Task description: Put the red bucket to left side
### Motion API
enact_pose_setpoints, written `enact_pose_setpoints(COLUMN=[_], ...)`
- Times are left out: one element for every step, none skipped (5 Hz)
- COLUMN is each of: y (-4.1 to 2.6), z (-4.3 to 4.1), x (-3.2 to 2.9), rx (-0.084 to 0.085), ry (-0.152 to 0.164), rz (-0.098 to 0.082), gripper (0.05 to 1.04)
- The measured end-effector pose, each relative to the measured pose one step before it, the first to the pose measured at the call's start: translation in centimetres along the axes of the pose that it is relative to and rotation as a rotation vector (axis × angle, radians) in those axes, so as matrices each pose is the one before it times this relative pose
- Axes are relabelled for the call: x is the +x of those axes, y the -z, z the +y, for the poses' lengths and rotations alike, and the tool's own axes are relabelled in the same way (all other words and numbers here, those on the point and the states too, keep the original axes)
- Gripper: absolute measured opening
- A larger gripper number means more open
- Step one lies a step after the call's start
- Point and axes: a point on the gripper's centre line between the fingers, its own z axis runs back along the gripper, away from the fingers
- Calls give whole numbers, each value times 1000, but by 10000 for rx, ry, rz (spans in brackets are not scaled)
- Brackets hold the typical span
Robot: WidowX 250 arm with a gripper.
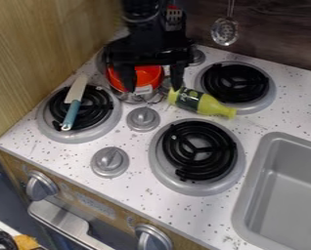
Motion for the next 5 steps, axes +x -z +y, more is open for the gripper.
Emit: enact_pose_setpoints(y=[-315, -607, -778, -261, 1380], z=[-335, -23, 579, 1237, 2932], x=[-426, 336, 1325, 1615, 812], rx=[-340, 384, 75, 590, 428], ry=[2023, 65, -187, -227, -872], rz=[-63, 73, 99, -145, 451], gripper=[999, 999, 999, 999, 999])
